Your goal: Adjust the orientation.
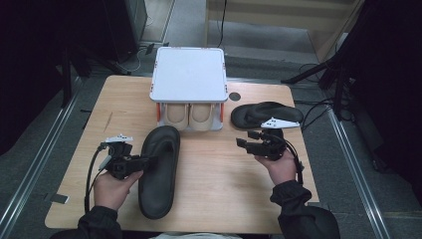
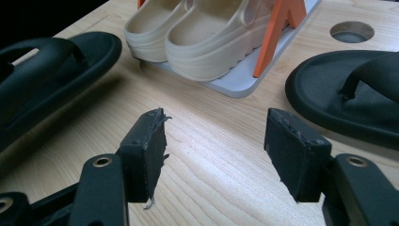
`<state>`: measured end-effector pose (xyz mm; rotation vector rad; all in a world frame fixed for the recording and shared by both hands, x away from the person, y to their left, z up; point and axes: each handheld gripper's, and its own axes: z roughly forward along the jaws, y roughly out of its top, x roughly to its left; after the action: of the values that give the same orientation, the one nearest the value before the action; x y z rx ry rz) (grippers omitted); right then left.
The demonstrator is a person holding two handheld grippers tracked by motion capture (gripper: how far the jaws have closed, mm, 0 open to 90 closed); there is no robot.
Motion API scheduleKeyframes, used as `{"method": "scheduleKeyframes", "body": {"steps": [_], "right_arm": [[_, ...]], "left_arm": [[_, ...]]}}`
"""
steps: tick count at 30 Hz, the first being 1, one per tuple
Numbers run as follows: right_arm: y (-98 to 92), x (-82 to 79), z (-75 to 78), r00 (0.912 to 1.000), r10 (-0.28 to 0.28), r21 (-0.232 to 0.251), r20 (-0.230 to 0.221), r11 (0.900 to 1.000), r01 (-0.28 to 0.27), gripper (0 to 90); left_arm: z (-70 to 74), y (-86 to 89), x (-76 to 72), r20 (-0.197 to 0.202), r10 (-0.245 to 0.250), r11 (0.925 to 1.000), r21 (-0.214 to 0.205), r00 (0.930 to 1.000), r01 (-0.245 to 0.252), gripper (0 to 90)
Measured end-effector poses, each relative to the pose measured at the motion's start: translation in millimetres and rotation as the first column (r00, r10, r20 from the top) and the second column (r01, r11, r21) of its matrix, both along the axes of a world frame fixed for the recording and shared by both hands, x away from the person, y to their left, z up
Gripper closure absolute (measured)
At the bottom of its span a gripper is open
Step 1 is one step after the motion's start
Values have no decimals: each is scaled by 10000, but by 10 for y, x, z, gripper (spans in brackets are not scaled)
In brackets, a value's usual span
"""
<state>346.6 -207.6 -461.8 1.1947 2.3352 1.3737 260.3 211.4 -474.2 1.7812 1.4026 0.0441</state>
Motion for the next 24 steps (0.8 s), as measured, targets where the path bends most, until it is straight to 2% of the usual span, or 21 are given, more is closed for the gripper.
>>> {"method": "scheduleKeyframes", "body": {"steps": [2, 4, 8, 11, 16, 24], "right_arm": [[2, 1, -7, 10000, 27, -40, 4, 10000, -27, 394], [7, -4, -9, 10000, 50, -97, 16, 9999, -49, 394], [2, -7, -9, 10000, 47, -111, 45, 9999, -46, 394], [2, -12, -8, 10000, 29, -109, 21, 9999, -28, 394], [1, -20, -10, 10000, 61, -131, 19, 9999, -60, 394], [-21, -34, -10, 10000, -17, -133, 29, 9999, 17, 394]], "left_arm": [[-67, -37, 12, -179, -77, 9999, -122, 9998, 75, 688], [-108, -84, 28, -294, -184, 9998, -52, 9994, 183, 688], [-149, -158, 63, -182, -193, 9996, 187, 9996, 196, 688], [-181, -191, 92, -267, -249, 9993, 289, 9993, 256, 688], [-307, -298, 165, -617, -459, 9987, 208, 9970, 473, 688], [-361, -365, 187, -769, -663, 9970, 336, 9948, 690, 685]]}}
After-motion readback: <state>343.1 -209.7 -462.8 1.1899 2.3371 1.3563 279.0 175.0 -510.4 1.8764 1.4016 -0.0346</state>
